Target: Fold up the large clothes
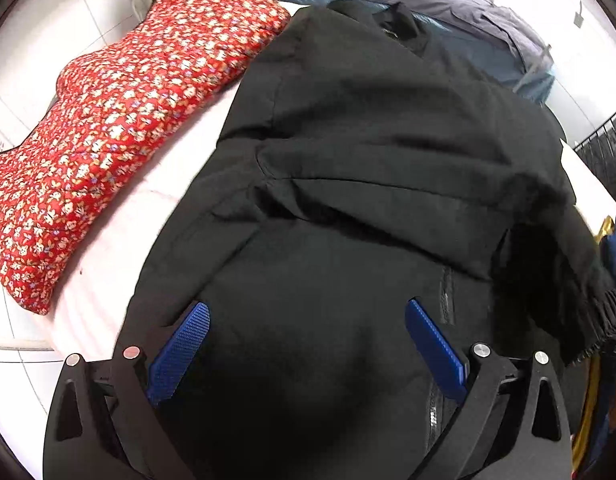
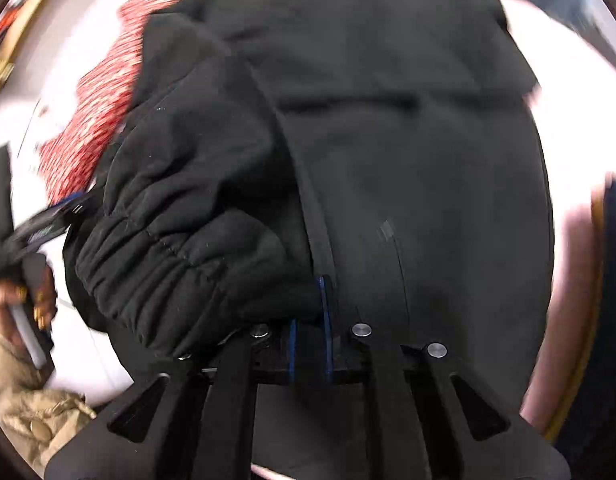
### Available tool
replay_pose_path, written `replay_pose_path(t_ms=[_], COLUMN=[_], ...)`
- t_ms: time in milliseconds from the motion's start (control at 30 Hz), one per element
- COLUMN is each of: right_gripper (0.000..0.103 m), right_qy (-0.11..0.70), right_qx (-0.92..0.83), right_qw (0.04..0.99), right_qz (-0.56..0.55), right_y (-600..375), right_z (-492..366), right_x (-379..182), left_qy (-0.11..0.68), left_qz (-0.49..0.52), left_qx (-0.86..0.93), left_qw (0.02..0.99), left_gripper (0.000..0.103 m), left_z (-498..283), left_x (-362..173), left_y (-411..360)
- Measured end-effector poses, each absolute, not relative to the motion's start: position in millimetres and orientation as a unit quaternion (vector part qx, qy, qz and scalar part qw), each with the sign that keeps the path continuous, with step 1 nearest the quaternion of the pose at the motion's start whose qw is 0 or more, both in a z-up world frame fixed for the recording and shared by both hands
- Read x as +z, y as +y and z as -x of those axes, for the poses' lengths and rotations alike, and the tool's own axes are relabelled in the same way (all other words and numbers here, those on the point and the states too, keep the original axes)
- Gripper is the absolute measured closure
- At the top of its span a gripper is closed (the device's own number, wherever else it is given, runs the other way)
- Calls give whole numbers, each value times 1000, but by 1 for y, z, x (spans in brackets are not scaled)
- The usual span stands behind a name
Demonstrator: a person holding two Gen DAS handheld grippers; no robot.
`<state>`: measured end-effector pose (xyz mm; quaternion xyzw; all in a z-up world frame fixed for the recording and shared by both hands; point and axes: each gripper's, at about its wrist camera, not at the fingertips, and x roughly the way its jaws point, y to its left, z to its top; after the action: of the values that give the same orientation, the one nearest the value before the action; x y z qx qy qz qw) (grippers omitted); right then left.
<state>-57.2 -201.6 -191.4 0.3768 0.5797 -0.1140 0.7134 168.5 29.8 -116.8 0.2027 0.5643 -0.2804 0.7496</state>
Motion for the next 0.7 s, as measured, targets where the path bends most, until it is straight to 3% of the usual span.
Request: replay_pose_path(t_ms=[100, 167, 267, 333, 433, 500, 700], right_gripper=[90, 89, 73, 5, 5, 5, 5], right_qy=[555, 559, 569, 564, 534, 546, 512], right_qx=[-130, -137, -124, -131, -129, -130, -114], right_qw=[706, 729, 774, 794, 825, 812, 696], right_qz=[-420, -370, -247, -187, -132, -159, -491], right_y=[-199, -190, -162, -150, -139, -141, -165], right_z=[73, 74, 71, 75, 90, 106, 134], right_x=[-192, -180, -154, -140, -113, -114, -162], left_qy=[567, 568, 574, 585, 595, 595, 599], left_qz=[-214, -215, -211, -193, -169, -157, -134], left_qx=[-283, -284, -282, -280, -275, -273, -261], left_qw=[744, 742, 739, 736, 736, 739, 745], left_gripper=[7, 7, 7, 7, 7, 7, 7], left_z=[-159, -158, -161, -168, -182, -189, -216], left_x=[-119, -120, -122, -123, -123, -121, -124], left_y=[29, 30, 30, 31, 28, 26, 6])
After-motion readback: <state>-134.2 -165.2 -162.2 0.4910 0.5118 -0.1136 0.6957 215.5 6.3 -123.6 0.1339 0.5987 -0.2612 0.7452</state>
